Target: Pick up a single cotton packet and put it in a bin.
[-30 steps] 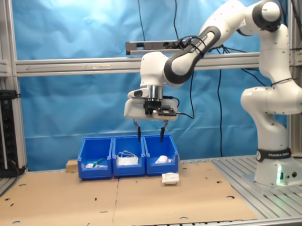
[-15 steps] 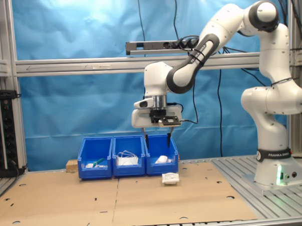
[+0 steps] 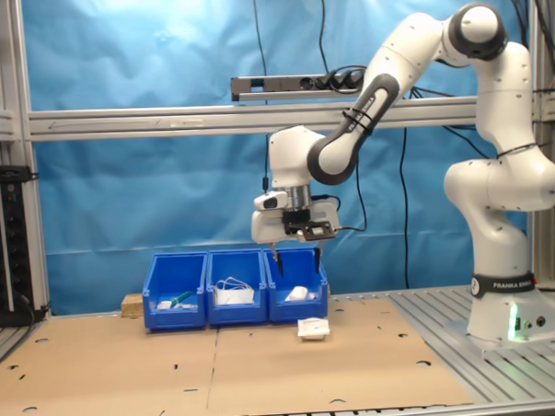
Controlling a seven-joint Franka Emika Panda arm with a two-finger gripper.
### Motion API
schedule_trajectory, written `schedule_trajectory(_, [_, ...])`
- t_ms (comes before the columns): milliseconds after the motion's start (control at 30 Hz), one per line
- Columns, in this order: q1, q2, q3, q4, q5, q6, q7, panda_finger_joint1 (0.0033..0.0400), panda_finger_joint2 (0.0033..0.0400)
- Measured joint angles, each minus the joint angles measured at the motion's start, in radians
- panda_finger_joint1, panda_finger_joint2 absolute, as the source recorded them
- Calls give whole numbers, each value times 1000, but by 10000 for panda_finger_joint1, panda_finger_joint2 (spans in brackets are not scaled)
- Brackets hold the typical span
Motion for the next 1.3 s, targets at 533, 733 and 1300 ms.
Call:
schedule_trajectory(533, [-21,105,-39,-68,-41,65,0,400,400])
schedule_trajectory(733, [-21,130,-38,-72,-44,85,0,400,400])
schedule_trajectory(1300, [-21,230,-33,-40,-47,117,0,400,400])
